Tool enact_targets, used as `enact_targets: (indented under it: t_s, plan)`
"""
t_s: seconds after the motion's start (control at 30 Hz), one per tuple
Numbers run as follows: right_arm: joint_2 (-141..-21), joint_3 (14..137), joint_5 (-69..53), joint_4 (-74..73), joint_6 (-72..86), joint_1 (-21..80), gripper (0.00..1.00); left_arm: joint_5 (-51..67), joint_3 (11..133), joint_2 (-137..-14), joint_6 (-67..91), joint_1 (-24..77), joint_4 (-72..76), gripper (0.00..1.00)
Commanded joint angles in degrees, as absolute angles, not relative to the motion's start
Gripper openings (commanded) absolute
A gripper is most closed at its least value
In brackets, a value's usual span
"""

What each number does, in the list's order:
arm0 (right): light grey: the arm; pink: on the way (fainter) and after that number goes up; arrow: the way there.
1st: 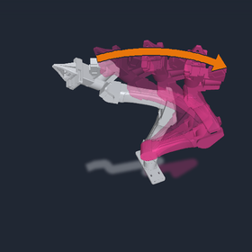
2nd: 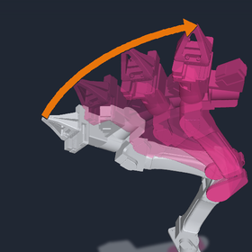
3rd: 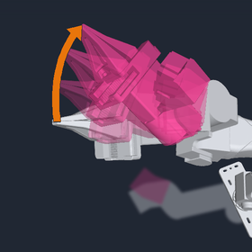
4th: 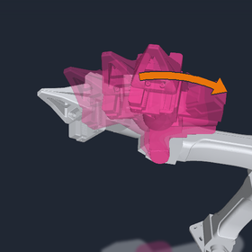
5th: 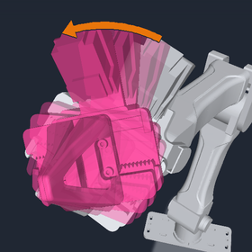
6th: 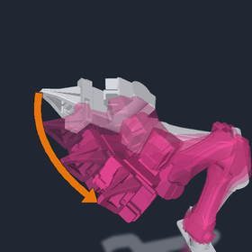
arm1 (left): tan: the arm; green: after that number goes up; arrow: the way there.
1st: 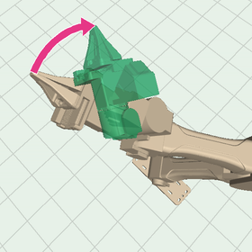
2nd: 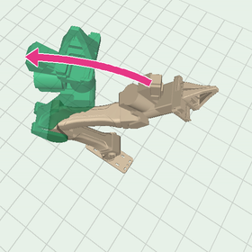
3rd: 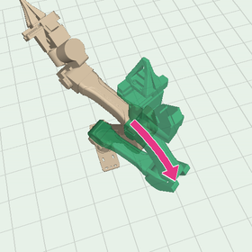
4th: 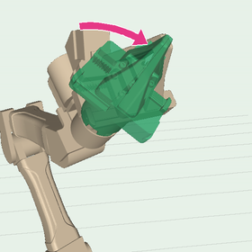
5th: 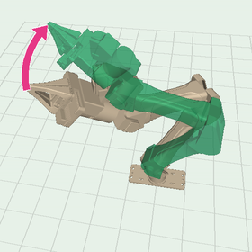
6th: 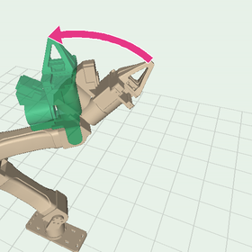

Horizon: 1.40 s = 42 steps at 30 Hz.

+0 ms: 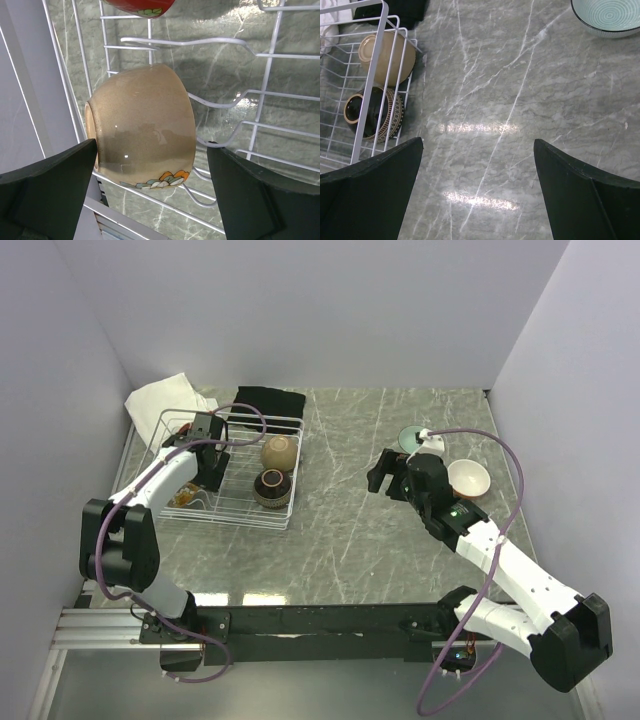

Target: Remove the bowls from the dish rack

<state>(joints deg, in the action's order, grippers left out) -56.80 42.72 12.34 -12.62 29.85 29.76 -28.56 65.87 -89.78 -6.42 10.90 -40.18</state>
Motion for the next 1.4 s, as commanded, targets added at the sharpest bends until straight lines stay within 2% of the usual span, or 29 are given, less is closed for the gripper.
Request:
enact_targets:
  t_s: [0.0,0.37,0.43,0.9,1.2,1.37]
  plan:
    - [-55.81,42.63,12.57,-10.20,28.83,30.23,1.00,-29.88,67.41,-90.18,-6.42,10.63,-40.34,0.92]
    - [-56.34,43.15,12.66,-10.72,28.65,30.41,1.00,-33.39,68.47,-89.83,-4.48,10.63,-41.66,0.71]
    - [-56.51,43.50,12.66,-10.81,28.57,30.32,1.00,-34.19,68.99,-89.47,-4.13,10.63,-41.92,0.62]
    - [-58.09,45.44,12.31,-12.13,28.57,30.41,0.99,-38.85,72.33,-84.20,-1.59,9.67,-41.05,0.27]
    - [-58.80,46.84,7.40,-11.60,26.72,30.41,0.99,-31.74,76.55,-79.37,6.75,8.70,-38.15,0.11]
    - [-59.59,48.16,2.99,-11.16,25.93,30.41,0.98,-26.47,78.48,-77.09,10.19,8.61,-35.43,0.06]
